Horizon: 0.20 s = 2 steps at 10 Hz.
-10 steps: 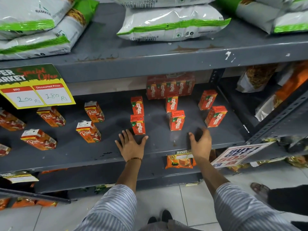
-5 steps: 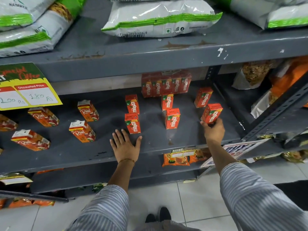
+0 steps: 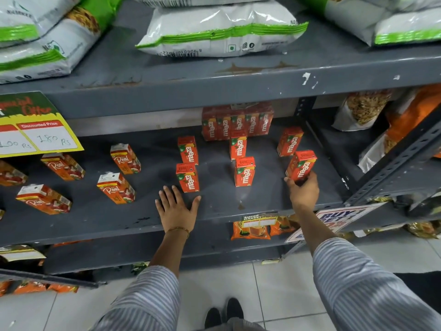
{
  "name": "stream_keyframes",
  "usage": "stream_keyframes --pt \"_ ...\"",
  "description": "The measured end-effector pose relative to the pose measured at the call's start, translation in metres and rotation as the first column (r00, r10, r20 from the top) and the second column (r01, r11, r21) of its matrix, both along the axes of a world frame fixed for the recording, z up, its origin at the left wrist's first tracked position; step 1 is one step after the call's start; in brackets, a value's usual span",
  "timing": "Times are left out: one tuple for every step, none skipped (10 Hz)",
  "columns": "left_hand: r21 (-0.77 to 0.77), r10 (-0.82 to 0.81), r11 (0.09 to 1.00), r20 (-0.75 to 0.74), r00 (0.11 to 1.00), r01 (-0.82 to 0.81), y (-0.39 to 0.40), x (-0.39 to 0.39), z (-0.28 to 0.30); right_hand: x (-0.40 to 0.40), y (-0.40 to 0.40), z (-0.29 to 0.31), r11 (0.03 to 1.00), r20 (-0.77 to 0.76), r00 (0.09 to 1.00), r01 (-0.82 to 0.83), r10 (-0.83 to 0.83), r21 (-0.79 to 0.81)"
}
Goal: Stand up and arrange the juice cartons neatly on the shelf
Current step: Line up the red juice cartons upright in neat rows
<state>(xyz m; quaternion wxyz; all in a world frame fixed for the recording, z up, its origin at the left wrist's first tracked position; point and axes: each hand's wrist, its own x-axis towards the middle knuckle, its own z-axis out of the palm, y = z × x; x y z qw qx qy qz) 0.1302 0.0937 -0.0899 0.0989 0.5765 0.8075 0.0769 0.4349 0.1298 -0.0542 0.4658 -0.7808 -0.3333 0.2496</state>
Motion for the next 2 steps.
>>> stream_keyframes --pt "-0.030 -0.014 0.999 0.036 0.999 0.015 -0.004 -0.001 0.008 -0.001 -0.008 0.001 0.999 0.013 0.999 -0.039 0.039 -0.006" --pt "-0.064 -0.050 0.997 0.037 0.998 0.052 -0.014 0.000 0.010 -0.007 -0.021 -0.007 0.997 0.107 0.991 -0.076 0.078 -0.016"
